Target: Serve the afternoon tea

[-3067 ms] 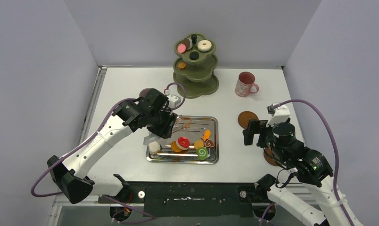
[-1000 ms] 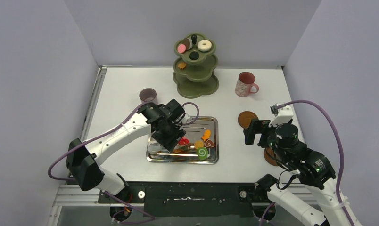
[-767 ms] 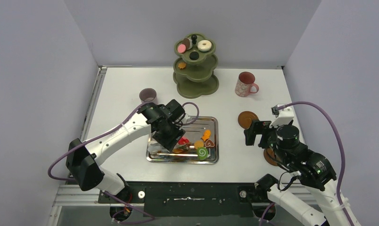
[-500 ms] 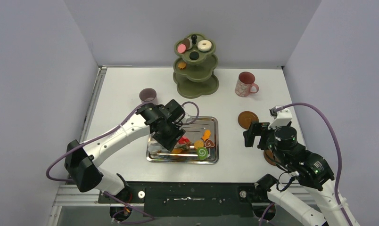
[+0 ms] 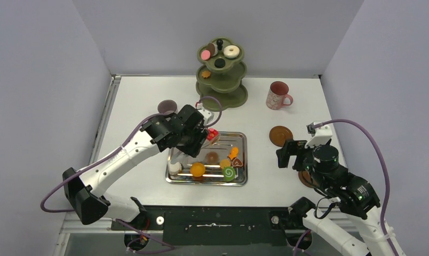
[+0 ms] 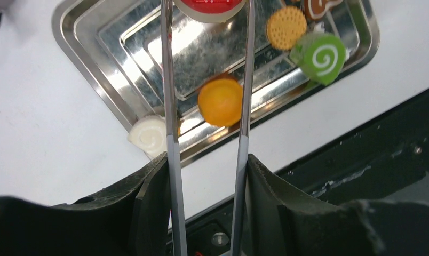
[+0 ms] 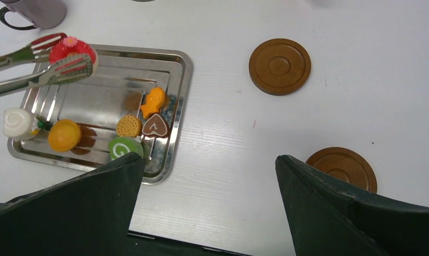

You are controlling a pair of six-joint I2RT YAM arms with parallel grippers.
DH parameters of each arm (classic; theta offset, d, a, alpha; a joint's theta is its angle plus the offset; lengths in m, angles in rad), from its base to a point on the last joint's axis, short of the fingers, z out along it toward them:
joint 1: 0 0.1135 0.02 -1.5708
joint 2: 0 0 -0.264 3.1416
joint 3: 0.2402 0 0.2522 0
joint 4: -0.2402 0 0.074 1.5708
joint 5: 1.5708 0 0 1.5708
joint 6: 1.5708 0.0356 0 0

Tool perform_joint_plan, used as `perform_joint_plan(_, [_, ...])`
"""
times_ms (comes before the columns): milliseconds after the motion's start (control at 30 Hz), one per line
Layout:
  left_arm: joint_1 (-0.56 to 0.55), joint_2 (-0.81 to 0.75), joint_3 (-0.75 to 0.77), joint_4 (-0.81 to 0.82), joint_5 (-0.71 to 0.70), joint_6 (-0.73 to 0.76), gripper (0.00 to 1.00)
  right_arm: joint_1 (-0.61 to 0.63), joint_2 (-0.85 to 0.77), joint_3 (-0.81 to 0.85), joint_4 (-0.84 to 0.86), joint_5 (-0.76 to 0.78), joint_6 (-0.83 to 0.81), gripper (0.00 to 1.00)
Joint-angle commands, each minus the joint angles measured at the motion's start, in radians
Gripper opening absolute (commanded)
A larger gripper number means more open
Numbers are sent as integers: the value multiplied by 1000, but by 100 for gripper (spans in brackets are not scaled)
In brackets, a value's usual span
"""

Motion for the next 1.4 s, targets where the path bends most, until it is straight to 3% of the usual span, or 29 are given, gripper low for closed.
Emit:
perform_joint_plan(0, [25,-35,23,233,-91,-50,31,-6,-39,-8,44,-3,-14,100])
perform_joint_plan(600, [119,207,151,654,-208,-74,31,-6,-21,48,13,-7,-25,100])
perform_joint_plan(1367, [175,490,416,752,-124,-78,31,-6,-36,53,31,-2,-13,100])
